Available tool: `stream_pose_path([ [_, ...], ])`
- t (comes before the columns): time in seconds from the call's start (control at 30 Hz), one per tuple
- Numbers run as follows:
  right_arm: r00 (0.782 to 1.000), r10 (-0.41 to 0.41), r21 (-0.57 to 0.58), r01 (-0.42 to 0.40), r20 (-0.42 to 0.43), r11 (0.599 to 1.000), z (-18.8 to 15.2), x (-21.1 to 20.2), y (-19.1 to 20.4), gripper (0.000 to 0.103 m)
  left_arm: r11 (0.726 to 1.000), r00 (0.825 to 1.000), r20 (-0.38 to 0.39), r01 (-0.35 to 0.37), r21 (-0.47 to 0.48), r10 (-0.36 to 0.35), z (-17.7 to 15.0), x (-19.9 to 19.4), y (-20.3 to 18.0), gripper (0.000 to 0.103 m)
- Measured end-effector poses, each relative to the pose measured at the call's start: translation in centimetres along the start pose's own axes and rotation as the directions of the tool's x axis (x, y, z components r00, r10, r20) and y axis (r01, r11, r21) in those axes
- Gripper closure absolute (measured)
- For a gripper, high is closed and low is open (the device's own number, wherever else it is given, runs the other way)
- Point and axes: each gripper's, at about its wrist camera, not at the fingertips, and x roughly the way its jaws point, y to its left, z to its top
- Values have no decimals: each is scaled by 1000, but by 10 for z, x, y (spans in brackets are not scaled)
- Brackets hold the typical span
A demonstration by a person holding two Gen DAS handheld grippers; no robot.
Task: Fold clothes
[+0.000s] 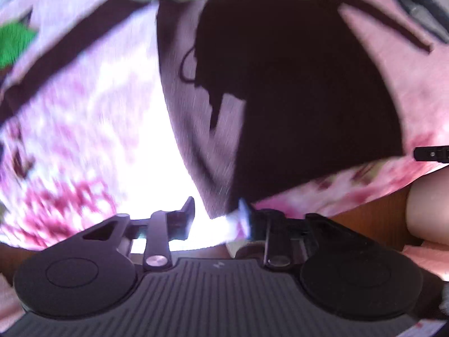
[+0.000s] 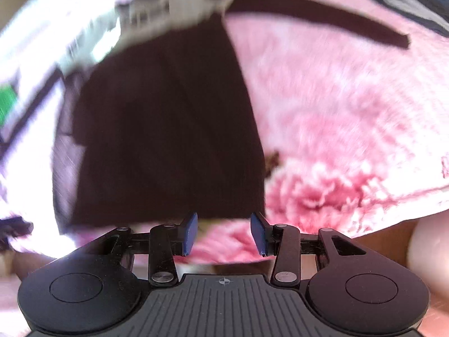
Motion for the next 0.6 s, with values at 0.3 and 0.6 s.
stream_pose_path([
  [0.3, 968, 138, -76, -124, 209, 989, 10, -128, 39, 42, 999, 960, 280, 10, 41, -21, 33, -128, -21, 39],
  [0.6, 976, 82, -206, -40, 204, 978, -28, -165, 61, 40, 999, 931, 364, -34, 24, 23, 19, -182, -47, 28],
])
